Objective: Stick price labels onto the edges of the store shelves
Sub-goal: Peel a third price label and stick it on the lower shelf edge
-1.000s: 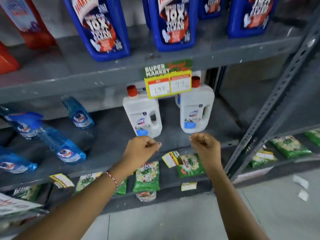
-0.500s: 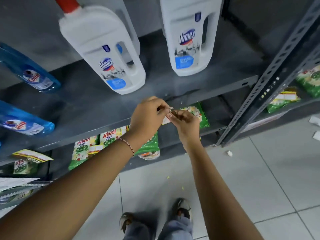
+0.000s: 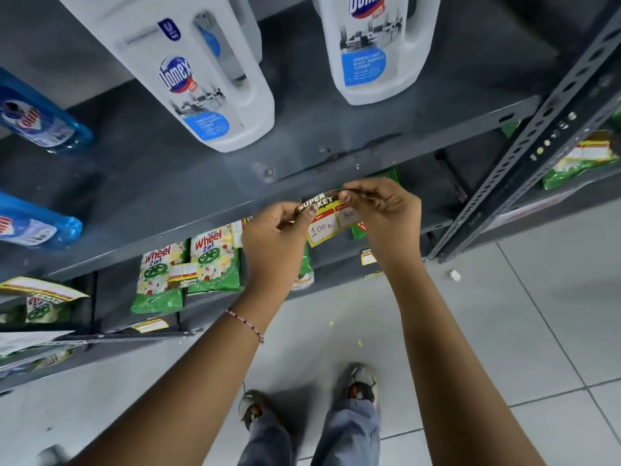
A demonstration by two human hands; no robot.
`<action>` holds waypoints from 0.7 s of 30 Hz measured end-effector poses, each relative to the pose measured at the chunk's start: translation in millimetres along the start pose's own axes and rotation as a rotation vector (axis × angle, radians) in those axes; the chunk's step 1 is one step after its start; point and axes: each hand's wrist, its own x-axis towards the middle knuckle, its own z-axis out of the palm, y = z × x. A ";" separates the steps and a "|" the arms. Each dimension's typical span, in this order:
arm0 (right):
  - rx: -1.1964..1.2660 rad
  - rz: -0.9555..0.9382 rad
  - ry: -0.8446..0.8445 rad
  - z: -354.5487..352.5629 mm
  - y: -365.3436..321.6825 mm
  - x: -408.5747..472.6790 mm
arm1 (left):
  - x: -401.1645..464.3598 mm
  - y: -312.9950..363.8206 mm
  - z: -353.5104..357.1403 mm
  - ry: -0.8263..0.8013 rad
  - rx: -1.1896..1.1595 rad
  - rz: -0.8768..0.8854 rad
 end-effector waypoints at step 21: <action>-0.318 -0.045 0.402 29.7 -5.5 -0.1 | 11.5 -22.4 -3.2 0.055 -0.020 -0.086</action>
